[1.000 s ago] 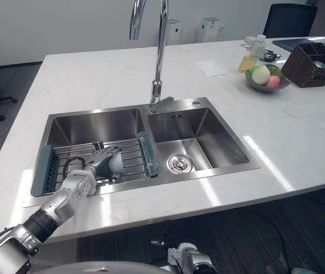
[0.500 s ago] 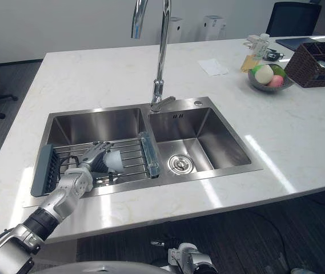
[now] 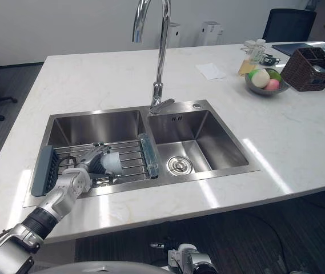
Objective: Walk over to the sink, pick up the cup, carry it to the dishwasher, place the cup inside the dishwasher, then close the dishwasher door
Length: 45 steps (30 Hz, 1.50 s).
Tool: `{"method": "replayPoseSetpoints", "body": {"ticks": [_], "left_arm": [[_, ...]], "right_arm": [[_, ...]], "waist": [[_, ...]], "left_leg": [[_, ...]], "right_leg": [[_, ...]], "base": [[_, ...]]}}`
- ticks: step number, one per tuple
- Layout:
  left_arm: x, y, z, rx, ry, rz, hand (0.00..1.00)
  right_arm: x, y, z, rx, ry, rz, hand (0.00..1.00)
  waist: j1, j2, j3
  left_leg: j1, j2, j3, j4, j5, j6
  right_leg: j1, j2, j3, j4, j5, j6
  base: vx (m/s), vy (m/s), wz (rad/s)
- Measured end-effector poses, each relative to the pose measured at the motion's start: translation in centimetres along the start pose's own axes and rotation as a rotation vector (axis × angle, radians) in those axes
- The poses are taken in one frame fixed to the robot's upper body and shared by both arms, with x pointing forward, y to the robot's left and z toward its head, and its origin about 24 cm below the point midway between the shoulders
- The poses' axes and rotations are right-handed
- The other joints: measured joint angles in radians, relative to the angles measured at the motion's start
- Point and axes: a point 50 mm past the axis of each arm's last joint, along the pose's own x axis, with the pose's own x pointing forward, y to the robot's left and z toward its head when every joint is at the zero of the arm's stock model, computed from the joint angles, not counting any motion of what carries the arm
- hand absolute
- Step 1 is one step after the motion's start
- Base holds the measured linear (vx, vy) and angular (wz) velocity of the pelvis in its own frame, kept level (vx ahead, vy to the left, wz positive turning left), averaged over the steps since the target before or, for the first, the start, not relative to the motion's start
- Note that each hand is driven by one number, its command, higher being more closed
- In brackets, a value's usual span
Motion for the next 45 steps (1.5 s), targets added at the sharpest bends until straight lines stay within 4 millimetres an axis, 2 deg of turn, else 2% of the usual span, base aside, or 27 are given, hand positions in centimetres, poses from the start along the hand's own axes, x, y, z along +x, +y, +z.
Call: {"method": "replayPoseSetpoints", "body": {"ticks": [15,16,32,45], "left_arm": [[-0.3,-0.6,-0.3,0.02,0.03,-0.098,0.0],[-0.3,-0.7,-0.4,0.018,0.037,-0.099,1.0],[-0.1,-1.8,-1.8,-0.063,0.133,-0.017,1.0],[-0.5,-1.7,-1.2,-0.121,0.003,0.071,1.0]], "right_arm": [[0.0,-0.1,0.2,-0.002,0.011,0.005,0.0],[0.0,-0.2,0.2,-0.002,0.013,0.004,0.0],[-0.2,-0.8,-0.1,0.005,0.052,-0.003,0.0],[-0.3,-1.0,-0.2,0.012,0.051,0.007,0.0]], "waist": [[0.002,0.001,-0.003],[0.003,0.001,-0.004],[0.008,0.014,-0.027],[0.017,0.015,-0.028]], "left_leg": [[0.013,0.0,-0.013,0.0,-0.002,-0.002],[0.014,0.0,-0.013,0.0,-0.002,-0.002],[0.018,0.001,-0.009,0.0,-0.003,-0.002],[0.016,0.001,0.003,0.0,-0.004,-0.002]], "right_leg": [[0.017,0.0,-0.005,0.0,-0.004,0.004],[0.016,0.0,-0.004,0.001,-0.004,0.004],[0.016,0.002,0.004,0.003,-0.005,0.004],[0.008,0.002,0.009,0.005,-0.008,0.006]], "base": [[0.0,-0.001,0.0],[0.0,0.0,0.0],[0.0,0.0,0.0],[0.0,0.0,0.0]]}}
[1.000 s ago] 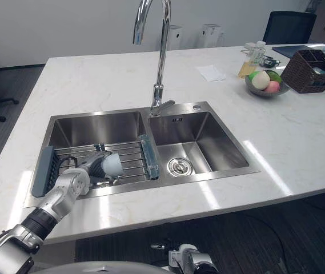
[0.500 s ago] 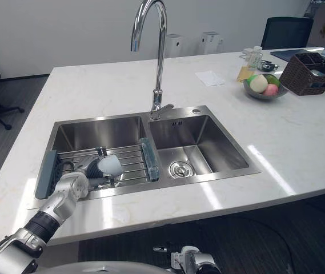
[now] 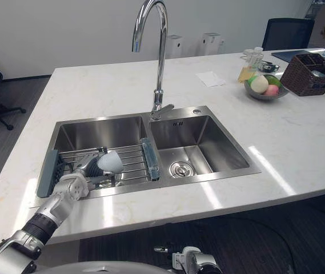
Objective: Walk over to the sink, pick up the cup, carry it to the dishwasher, place the cup inside the dishwasher, then close the dishwasher door
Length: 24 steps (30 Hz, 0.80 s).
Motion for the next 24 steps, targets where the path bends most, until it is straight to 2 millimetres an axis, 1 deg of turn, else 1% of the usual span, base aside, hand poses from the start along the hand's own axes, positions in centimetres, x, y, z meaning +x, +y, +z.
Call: {"method": "replayPoseSetpoints", "body": {"ticks": [4,8,10,11,12,14,15,17,18,19,20,23,24], "left_arm": [[-0.2,0.1,0.1,-0.065,-0.036,0.024,1.0],[-0.8,-0.1,0.2,-0.285,-0.06,0.023,1.0],[-1.3,-0.9,0.4,-0.581,-0.057,-0.032,1.0],[-1.4,-1.0,0.5,-0.642,-0.059,-0.038,1.0],[-1.6,-0.9,0.4,-0.76,-0.061,-0.037,1.0],[-2.1,-0.9,0.6,-0.933,-0.09,-0.035,1.0],[-2.3,-0.7,0.6,-0.975,-0.103,-0.021,1.0],[-2.8,0.7,0.7,-1.093,-0.155,0.065,1.0],[-3.1,1.7,0.6,-1.14,-0.181,0.13,1.0],[-3.4,3.1,0.5,-1.196,-0.219,0.234,1.0],[-3.6,3.9,0.4,-1.214,-0.24,0.295,1.0],[-5.4,8.1,0.1,-1.228,-0.357,0.609,1.0],[-5.8,8.8,0.1,-1.216,-0.376,0.663,1.0]], "right_arm": [[0.0,0.0,0.0,0.001,-0.002,0.0,0.0],[0.0,0.0,0.0,0.0,-0.009,0.001,0.0],[0.0,0.0,-0.1,0.006,-0.022,0.002,0.0],[0.0,0.1,-0.1,0.007,-0.024,0.003,0.0],[0.0,0.1,0.0,0.008,-0.026,0.005,0.0],[0.1,0.2,-0.2,0.021,-0.025,0.008,0.0],[0.1,0.2,-0.2,0.028,-0.026,0.008,0.0],[0.0,0.0,-0.4,0.056,-0.029,0.003,0.0],[0.0,0.0,-0.5,0.062,-0.03,0.001,0.0],[0.0,-0.1,-0.9,0.07,-0.024,-0.004,0.0],[0.0,-0.2,-0.9,0.074,-0.029,-0.008,0.0],[-0.1,-0.4,-1.4,0.111,-0.042,-0.014,0.0],[-0.1,-0.4,-1.5,0.116,-0.042,-0.014,0.0]], "waist": [[0.0,0.001,0.0],[-0.001,0.001,0.0],[-0.001,0.002,0.001],[0.0,0.003,0.001],[0.001,-0.002,0.005],[0.014,-0.012,0.011],[0.016,-0.014,0.013],[0.024,-0.019,0.016],[0.029,-0.02,0.017],[0.042,-0.02,0.017],[0.045,-0.021,0.018],[0.051,-0.025,0.02],[0.056,-0.025,0.02]], "left_leg": [[0.0,-0.001,0.0,0.0,0.0,0.0],[-0.002,-0.001,-0.001,0.0,-0.001,0.0],[-0.003,-0.001,-0.003,0.0,-0.001,-0.001],[-0.004,0.0,-0.004,0.0,-0.001,-0.001],[-0.006,0.0,-0.007,0.0,-0.001,-0.001],[-0.006,-0.001,-0.018,0.0,-0.001,-0.001],[-0.006,-0.002,-0.021,0.0,-0.001,-0.001],[-0.007,-0.002,-0.027,0.0,-0.001,-0.001],[-0.007,-0.002,-0.03,0.0,-0.001,-0.001],[-0.005,-0.002,-0.03,0.0,-0.001,-0.001],[-0.003,-0.002,-0.032,0.0,-0.001,-0.002],[-0.002,-0.002,-0.055,0.0,0.002,-0.001],[-0.001,-0.002,-0.055,0.0,0.002,-0.001]], "right_leg": [[0.0,0.0,0.0,0.0,0.0,0.0],[0.0,-0.001,-0.003,0.0,0.0,0.0],[0.001,-0.001,-0.007,0.0,0.0,0.0],[0.001,-0.001,-0.008,0.0,0.0,0.0],[0.001,0.0,-0.01,-0.001,0.0,0.0],[0.005,-0.001,-0.015,-0.002,-0.001,-0.001],[0.007,-0.001,-0.019,-0.002,-0.002,-0.001],[0.013,-0.002,-0.034,-0.003,-0.004,-0.001],[0.017,-0.003,-0.038,-0.005,-0.004,-0.001],[0.02,-0.002,-0.039,-0.005,-0.005,-0.002],[0.023,-0.002,-0.041,-0.006,-0.006,-0.003],[0.035,-0.004,-0.067,-0.003,-0.014,-0.006],[0.035,-0.004,-0.067,-0.002,-0.014,-0.007]], "base": [[0.0,0.0,0.0],[0.0,0.0,0.0],[0.0,0.0,0.04],[0.0,0.0,0.04],[0.0,0.0,0.05],[0.0,0.0,0.08],[0.0,-0.009,0.13],[0.0,-0.021,0.16],[-0.02,-0.022,0.1],[-0.02,-0.018,0.07],[-0.02,-0.024,0.09],[-0.03,-0.03,0.21],[-0.02,-0.018,0.08]]}}
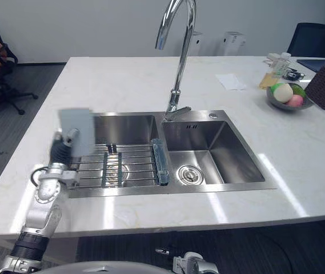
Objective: Walk over to the sink, pick up the cup, carry it to the dishwasher, place the cup inside the dishwasher, then close the dishwasher door
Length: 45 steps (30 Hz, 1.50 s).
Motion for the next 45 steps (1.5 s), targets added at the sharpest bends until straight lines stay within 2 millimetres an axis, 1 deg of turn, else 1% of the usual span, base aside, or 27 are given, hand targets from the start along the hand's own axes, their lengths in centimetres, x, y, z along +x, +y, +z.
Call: {"method": "replayPoseSetpoints", "body": {"ticks": [2,4,10,11,17,20,24,25,26,27,28,29,30,31,32,33,34,35,36,37,38,39,40,41,42,44,45], "left_arm": [[0.2,0.7,2.3,0.021,-0.154,0.091,1.0],[0.2,1.4,3.6,0.045,-0.234,0.148,1.0],[-0.5,2.8,6.0,0.098,-0.379,0.279,1.0],[-1.5,3.2,9.5,0.094,-0.59,0.353,1.0],[-1.5,3.1,9.5,0.085,-0.587,0.354,1.0],[-1.7,2.3,9.1,0.054,-0.573,0.323,1.0],[-2.4,1.3,7.8,0.019,-0.488,0.233,1.0],[-2.7,1.1,7.3,0.02,-0.455,0.212,1.0],[-2.9,0.7,6.9,0.0,-0.427,0.184,1.0],[-2.9,0.6,6.9,-0.01,-0.42,0.17,1.0],[-2.9,0.5,6.8,-0.028,-0.411,0.152,1.0],[-3.0,0.7,6.7,-0.033,-0.405,0.15,1.0],[-3.1,1.0,6.6,-0.045,-0.395,0.153,1.0],[-3.1,1.1,6.7,-0.047,-0.402,0.154,1.0],[-3.8,2.2,7.4,-0.049,-0.431,0.192,1.0],[-4.1,2.3,7.9,-0.071,-0.46,0.202,1.0],[-4.1,1.9,8.2,-0.084,-0.482,0.186,1.0],[-3.9,0.8,8.4,-0.107,-0.493,0.119,1.0],[-3.5,-0.7,8.7,-0.135,-0.503,0.03,1.0],[-3.4,-1.4,8.8,-0.155,-0.511,-0.001,1.0],[-3.3,-2.1,8.6,-0.174,-0.504,-0.035,1.0],[-3.5,-2.7,8.8,-0.214,-0.518,-0.066,1.0],[-3.4,-3.3,9.0,-0.27,-0.535,-0.073,1.0],[-3.3,-3.7,8.8,-0.289,-0.529,-0.081,1.0],[-3.3,-4.3,8.0,-0.304,-0.479,-0.089,1.0],[-3.5,-5.3,7.7,-0.303,-0.456,-0.121,1.0],[-3.6,-5.9,7.8,-0.294,-0.462,-0.131,1.0]], "right_arm": [[-0.1,-0.3,-0.4,0.038,-0.004,-0.005,0.0],[-0.2,-0.6,-0.9,0.074,-0.004,-0.007,0.0],[-0.3,-0.8,-1.9,0.125,0.009,-0.011,0.0],[-0.4,-1.3,-2.8,0.175,0.011,0.006,0.0],[-0.5,-1.5,-2.6,0.173,0.005,0.002,0.0],[-0.8,-2.1,-2.9,0.204,-0.01,-0.009,0.0],[-1.1,-2.5,-3.4,0.238,-0.019,-0.019,0.0],[-1.2,-2.6,-3.6,0.248,-0.02,-0.031,0.0],[-1.2,-2.7,-3.8,0.275,-0.024,-0.049,0.0],[-1.3,-2.8,-3.7,0.289,-0.032,-0.057,0.0],[-1.3,-3.1,-3.3,0.313,-0.056,-0.082,0.0],[-1.4,-3.4,-3.0,0.314,-0.067,-0.099,0.0],[-1.5,-4.1,-2.0,0.331,-0.093,-0.129,0.0],[-1.6,-4.3,-2.3,0.412,-0.133,-0.147,0.0],[-1.5,-4.1,-2.9,0.477,-0.147,-0.17,0.0],[-1.6,-4.1,-3.2,0.484,-0.137,-0.169,0.0],[-1.8,-4.5,-3.2,0.488,-0.139,-0.178,0.0],[-2.3,-5.4,-3.1,0.482,-0.154,-0.199,0.0],[-2.3,-5.2,-3.8,0.514,-0.149,-0.199,0.0],[-2.3,-5.1,-4.0,0.537,-0.154,-0.2,0.0],[-2.2,-4.6,-4.3,0.572,-0.161,-0.193,0.0],[-2.5,-5.0,-4.5,0.599,-0.176,-0.244,0.0],[-3.2,-6.0,-4.2,0.602,-0.201,-0.273,0.0],[-3.2,-6.2,-4.5,0.599,-0.187,-0.286,0.0],[-3.2,-6.1,-3.9,0.58,-0.186,-0.286,0.0],[-3.2,-6.0,-3.2,0.529,-0.17,-0.266,0.0],[-3.1,-5.8,-2.5,0.509,-0.182,-0.252,0.0]], "waist": [[0.017,-0.001,0.0],[0.018,-0.004,0.0],[0.03,-0.016,-0.015],[0.05,-0.027,-0.036],[0.051,-0.019,-0.035],[0.047,-0.01,-0.035],[0.06,-0.007,-0.034],[0.074,-0.006,-0.034],[0.08,-0.001,-0.03],[0.082,-0.004,-0.026],[0.098,0.019,-0.001],[0.112,0.033,0.016],[0.132,0.063,0.052],[0.133,0.055,0.069],[0.152,0.019,0.078],[0.158,0.012,0.082],[0.153,0.035,0.082],[0.143,0.07,0.082],[0.12,0.051,0.083],[0.094,0.046,0.08],[0.055,0.026,0.07],[0.061,0.049,0.061],[0.055,0.112,0.072],[0.047,0.106,0.08],[0.047,0.094,0.085],[0.04,0.097,0.083],[0.039,0.099,0.081]], "left_leg": [[0.0,0.0,-0.003,0.0,0.0,0.0],[-0.001,-0.001,-0.017,0.0,0.001,0.0],[-0.025,0.001,-0.029,0.0,0.004,-0.003],[-0.086,0.001,-0.053,0.0,0.05,0.007],[-0.087,0.005,-0.042,0.0,0.045,0.005],[-0.109,0.003,-0.059,0.001,0.043,0.006],[-0.141,0.001,-0.118,0.001,0.047,-0.001],[-0.167,-0.003,-0.152,0.007,0.06,-0.001],[-0.214,-0.013,-0.213,0.008,0.09,-0.006],[-0.24,-0.018,-0.245,0.008,0.106,-0.007],[-0.278,-0.028,-0.289,0.008,0.137,-0.006],[-0.296,-0.033,-0.29,0.008,0.163,0.001],[-0.332,-0.057,-0.251,0.007,0.248,0.008],[-0.347,-0.069,-0.204,0.024,0.238,0.017],[-0.375,-0.05,0.055,0.222,0.062,0.149],[-0.371,0.009,0.228,0.399,-0.066,0.217],[-0.354,0.084,0.362,0.525,-0.158,0.232],[-0.366,0.109,0.474,0.591,-0.159,0.21],[-0.368,0.051,0.489,0.549,-0.1,0.146],[-0.374,-0.006,0.452,0.468,-0.056,0.096],[-0.356,-0.06,0.454,0.409,-0.085,0.135],[-0.289,0.02,0.571,0.517,-0.239,0.187],[-0.203,0.083,0.532,0.433,-0.293,0.096],[-0.188,0.05,0.494,0.386,-0.294,0.125],[-0.17,0.011,0.431,0.337,-0.263,0.153],[-0.154,-0.01,0.357,0.288,-0.243,0.163],[-0.153,-0.019,0.313,0.276,-0.231,0.169]], "right_leg": [[0.001,0.0,-0.003,0.0,-0.001,-0.001],[0.007,-0.001,-0.017,0.0,-0.005,-0.002],[-0.011,-0.004,-0.026,0.005,-0.01,-0.002],[-0.06,-0.005,-0.045,0.005,0.029,-0.014],[-0.072,-0.003,-0.029,-0.003,0.03,-0.016],[-0.073,-0.016,-0.109,-0.018,0.03,-0.016],[-0.051,-0.031,-0.261,-0.024,0.028,-0.012],[-0.043,-0.032,-0.332,-0.023,0.025,-0.007],[-0.046,-0.029,-0.411,-0.018,0.027,0.01],[-0.047,-0.022,-0.453,-0.01,0.018,0.015],[-0.055,-0.016,-0.525,0.032,-0.015,0.011],[-0.056,-0.019,-0.559,0.062,-0.034,0.005],[-0.057,-0.04,-0.636,0.133,-0.063,-0.032],[-0.058,-0.065,-0.668,0.148,-0.072,-0.045],[-0.049,-0.111,-0.712,0.177,-0.105,-0.014],[-0.027,-0.125,-0.744,0.198,-0.118,0.016],[-0.013,-0.124,-0.782,0.229,-0.124,0.022],[-0.003,-0.132,-0.858,0.31,-0.153,0.008],[0.01,-0.153,-0.921,0.305,-0.215,-0.013],[0.017,-0.142,-0.947,0.27,-0.225,0.005],[0.022,-0.155,-1.017,0.236,-0.214,-0.023],[0.039,-0.173,-1.115,0.305,-0.189,-0.073],[0.082,-0.154,-1.196,0.397,-0.198,-0.065],[0.09,-0.185,-1.205,0.459,-0.207,-0.061],[0.089,-0.25,-1.203,0.559,-0.238,-0.079],[0.069,-0.254,-1.16,0.582,-0.257,-0.09],[0.024,-0.243,-1.077,0.577,-0.259,-0.096]], "base": [[-0.01,-0.008,0.02],[0.0,-0.023,0.17],[0.0,-0.008,0.06],[0.0,0.0,0.0],[0.0,0.0,-0.08],[0.01,0.003,0.08],[0.06,-0.031,0.46],[0.08,-0.065,1.27],[0.07,-0.073,1.55],[0.05,-0.103,2.13],[0.0,-0.078,1.93],[-0.06,-0.053,2.6],[-0.1,0.032,2.1],[-0.11,0.102,1.98],[-0.01,0.083,1.03],[0.05,0.047,0.83],[0.08,0.034,1.01],[0.0,0.118,1.88],[-0.11,0.154,2.3],[-0.17,0.138,2.91],[-0.17,0.1,2.66],[-0.08,0.125,2.62],[-0.02,0.16,1.76],[0.02,0.29,1.38],[0.0,0.283,1.16],[-0.02,0.15,1.05],[-0.05,0.034,1.22]]}}
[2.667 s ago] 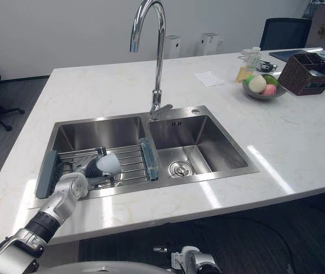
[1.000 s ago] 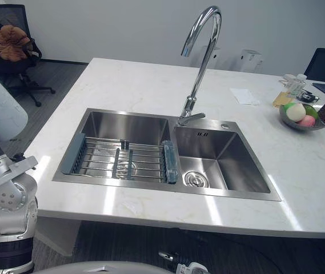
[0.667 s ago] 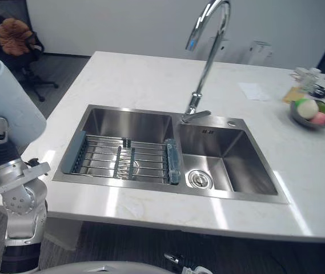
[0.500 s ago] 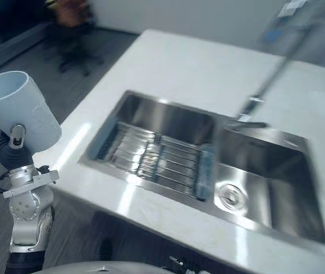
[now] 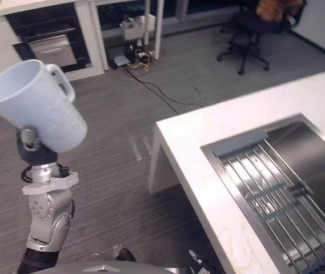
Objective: Walk over to the sink, pick up the cup, carry it to the dishwasher, place the cup inside the dishwasher, then close the dishwasher door
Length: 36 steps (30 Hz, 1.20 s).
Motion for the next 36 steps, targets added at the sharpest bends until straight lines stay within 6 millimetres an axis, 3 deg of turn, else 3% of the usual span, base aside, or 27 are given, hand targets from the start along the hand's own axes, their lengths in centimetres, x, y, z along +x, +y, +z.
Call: {"method": "replayPoseSetpoints", "body": {"ticks": [2,3,6,8,9,10,11,12,13,17,18,19,20,22,25,28,29,36], "left_arm": [[0.4,-1.3,-0.3,-0.036,-0.008,-0.03,1.0],[0.6,-2.4,-0.9,-0.075,0.002,-0.064,1.0],[0.1,-3.6,-1.8,-0.113,0.026,-0.085,1.0],[0.1,-3.6,-1.7,-0.117,0.017,-0.067,1.0],[0.6,-4.0,-1.6,-0.114,-0.011,-0.08,1.0],[0.7,-4.1,-1.7,-0.107,-0.016,-0.085,1.0],[0.1,-3.9,-2.2,-0.093,0.02,-0.075,1.0],[-0.3,-4.0,-2.8,-0.09,0.051,-0.085,1.0],[-0.4,-4.2,-2.9,-0.094,0.06,-0.097,1.0],[-1.2,-5.5,-2.7,-0.184,0.068,-0.19,1.0],[-1.3,-5.6,-2.4,-0.209,0.06,-0.206,1.0],[-1.2,-5.6,-1.9,-0.225,0.043,-0.218,1.0],[-1.2,-5.7,-1.7,-0.239,0.029,-0.227,1.0],[-1.4,-6.0,-1.2,-0.283,0.024,-0.254,1.0],[-1.4,-6.3,-1.0,-0.288,0.012,-0.313,1.0],[-1.3,-6.4,-1.2,-0.287,0.026,-0.326,1.0],[0.4,-3.3,-1.1,-0.184,-0.001,-0.253,1.0],[0.2,-2.9,-1.2,-0.174,0.01,-0.232,1.0]], "right_arm": [[-0.1,1.2,0.4,-0.05,-0.019,0.046,0.0],[0.1,2.0,0.0,-0.067,-0.013,0.071,0.0],[0.3,3.8,0.1,-0.067,-0.014,0.123,0.0],[0.6,4.7,0.6,-0.079,-0.023,0.144,0.0],[0.6,5.3,1.2,-0.082,-0.045,0.168,0.0],[0.6,5.5,1.8,-0.092,-0.06,0.177,0.0],[0.8,6.1,2.1,-0.119,-0.044,0.195,0.0],[0.7,6.1,2.0,-0.128,-0.042,0.221,0.0],[0.7,6.4,2.0,-0.128,-0.045,0.242,0.0],[0.4,7.5,0.7,-0.138,-0.017,0.317,0.0],[0.4,7.6,0.1,-0.132,0.0,0.321,0.0],[0.3,7.5,-0.5,-0.129,0.021,0.322,0.0],[0.3,7.2,-0.5,-0.133,0.027,0.315,0.0],[0.2,6.4,-0.4,-0.146,0.033,0.303,0.0],[0.4,6.6,0.0,-0.165,0.037,0.302,0.0],[0.6,6.4,-0.4,-0.145,0.052,0.288,0.0],[-1.1,1.2,-6.7,-0.044,-0.027,0.336,0.0],[-1.2,1.1,-6.7,-0.046,-0.035,0.335,0.0]], "waist": [[-0.009,0.002,-0.002],[-0.026,0.006,-0.024],[-0.018,0.003,-0.038],[-0.025,0.006,-0.04],[-0.05,0.008,-0.039],[-0.052,0.014,-0.036],[-0.029,0.004,-0.036],[-0.026,0.022,-0.043],[-0.027,0.022,-0.043],[0.001,-0.048,-0.053],[0.005,-0.08,-0.064],[0.013,-0.113,-0.07],[0.027,-0.102,-0.064],[0.032,-0.072,-0.077],[0.026,-0.046,-0.089],[0.016,-0.045,-0.088],[-0.03,-0.111,-0.138],[-0.033,-0.109,-0.142]], "left_leg": [[-0.011,-0.023,-0.108,-0.011,0.024,0.005],[-0.032,-0.052,-0.21,-0.042,0.059,0.005],[-0.015,-0.112,-0.359,-0.127,0.118,-0.008],[0.0,-0.128,-0.361,-0.173,0.1,-0.03],[-0.082,-0.109,-0.345,-0.037,0.077,-0.021],[-0.088,-0.11,-0.342,-0.012,0.065,0.028],[-0.073,-0.115,-0.359,-0.019,0.064,0.017],[-0.067,-0.105,-0.405,-0.015,0.063,0.015],[-0.061,-0.104,-0.433,-0.016,0.065,0.011],[-0.03,-0.106,-0.581,0.055,0.03,-0.055],[-0.031,-0.114,-0.62,0.088,-0.006,-0.088],[-0.029,-0.112,-0.608,0.122,-0.045,-0.086],[-0.04,-0.079,-0.596,0.178,-0.091,-0.091],[-0.051,0.01,-0.546,0.222,-0.13,-0.139],[-0.008,0.033,-0.531,0.138,-0.096,-0.163],[0.038,0.044,-0.527,0.105,-0.092,-0.17],[-0.035,0.058,-0.502,0.265,-0.185,-0.171],[-0.025,0.054,-0.491,0.241,-0.171,-0.169]], "right_leg": [[-0.084,0.063,0.236,-0.038,-0.011,-0.018],[-0.17,0.15,0.48,-0.093,-0.025,0.0],[-0.267,0.277,0.865,-0.163,-0.031,0.018],[-0.334,0.301,0.993,-0.208,0.004,0.029],[-0.388,0.288,1.067,-0.208,0.011,0.042],[-0.413,0.289,1.11,-0.185,0.033,0.063],[-0.458,0.305,1.221,-0.171,0.058,0.077],[-0.482,0.338,1.297,-0.169,0.08,0.072],[-0.491,0.347,1.32,-0.165,0.088,0.076],[-0.489,0.349,1.353,-0.16,0.139,0.069],[-0.463,0.332,1.35,-0.181,0.187,0.048],[-0.439,0.312,1.347,-0.186,0.226,0.049],[-0.42,0.325,1.327,-0.174,0.187,0.068],[-0.406,0.358,1.275,-0.173,0.158,0.039],[-0.391,0.375,1.269,-0.177,0.148,0.024],[-0.364,0.388,1.269,-0.175,0.141,0.013],[-0.429,0.405,1.302,-0.048,0.072,0.016],[-0.431,0.4,1.302,-0.067,0.075,0.015]], "base": [[-0.05,0.006,1.83],[-0.03,-0.012,2.06],[0.0,0.011,1.77],[0.04,0.048,1.46],[0.06,0.03,1.57],[0.1,0.038,1.05],[0.09,0.031,0.67],[0.14,0.033,0.67],[0.17,-0.026,1.17],[0.22,-0.129,1.21],[0.29,-0.189,1.24],[0.26,-0.252,1.02],[0.18,-0.24,0.62],[0.23,-0.3,0.43],[0.23,-0.19,0.06],[0.12,-0.078,-0.05],[0.0,0.0,0.0],[0.0,0.0,0.0]]}}
